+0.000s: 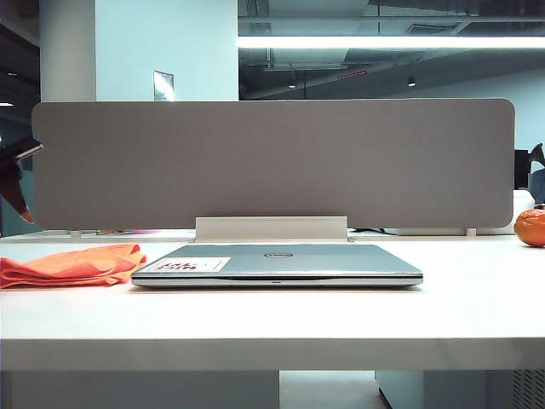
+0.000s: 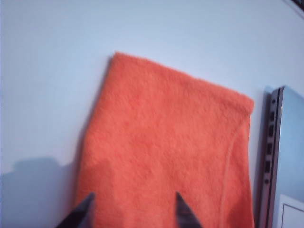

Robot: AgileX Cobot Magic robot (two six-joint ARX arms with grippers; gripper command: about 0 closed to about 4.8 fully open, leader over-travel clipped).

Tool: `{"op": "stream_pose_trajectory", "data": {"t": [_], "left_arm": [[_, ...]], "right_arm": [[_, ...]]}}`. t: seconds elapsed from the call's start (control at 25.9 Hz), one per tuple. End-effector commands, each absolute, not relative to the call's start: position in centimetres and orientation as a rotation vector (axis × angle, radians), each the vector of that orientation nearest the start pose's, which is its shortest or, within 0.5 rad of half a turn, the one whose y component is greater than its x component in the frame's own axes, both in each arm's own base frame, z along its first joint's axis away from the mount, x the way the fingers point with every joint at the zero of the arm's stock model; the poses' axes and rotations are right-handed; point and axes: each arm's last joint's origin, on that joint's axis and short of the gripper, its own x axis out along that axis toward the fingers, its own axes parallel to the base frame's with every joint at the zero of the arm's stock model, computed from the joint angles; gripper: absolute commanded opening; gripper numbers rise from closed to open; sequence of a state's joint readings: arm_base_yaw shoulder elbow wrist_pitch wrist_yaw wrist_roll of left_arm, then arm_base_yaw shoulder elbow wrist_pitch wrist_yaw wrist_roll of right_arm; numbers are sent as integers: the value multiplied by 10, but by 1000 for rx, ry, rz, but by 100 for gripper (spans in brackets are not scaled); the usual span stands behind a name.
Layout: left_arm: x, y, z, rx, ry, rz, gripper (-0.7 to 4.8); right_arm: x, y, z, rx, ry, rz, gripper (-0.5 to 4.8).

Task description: Pick up the orange rag and put it over the laptop.

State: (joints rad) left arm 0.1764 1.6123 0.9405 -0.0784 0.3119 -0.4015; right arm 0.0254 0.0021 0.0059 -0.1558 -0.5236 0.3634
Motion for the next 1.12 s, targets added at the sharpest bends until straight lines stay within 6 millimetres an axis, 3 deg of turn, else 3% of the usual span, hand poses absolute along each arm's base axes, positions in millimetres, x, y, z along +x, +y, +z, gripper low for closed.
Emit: {"op": "stream_pose_trajectory", "data": {"t": [0.04,0.39,0.77,0.81,1.04,1.12], "left_arm": [[326,50,193,-577,784,27,277],[330,52,166,-597,885,57,278],[336,39,158,-582,899,16,263],[336,37,157,-580,904,10,250],[339,32,155,-564,898,-4,7],[340,32,156,-565,882,-17,-6]], "right_arm": [[92,17,152,391,234,508,-5],[92,17,152,391,234,509,-5],[92,17,152,391,234,509,-5],[92,17,152,391,234,509,-5],[92,17,152,391,235,511,-5],[92,17,152,391,235,511,-5]]}}
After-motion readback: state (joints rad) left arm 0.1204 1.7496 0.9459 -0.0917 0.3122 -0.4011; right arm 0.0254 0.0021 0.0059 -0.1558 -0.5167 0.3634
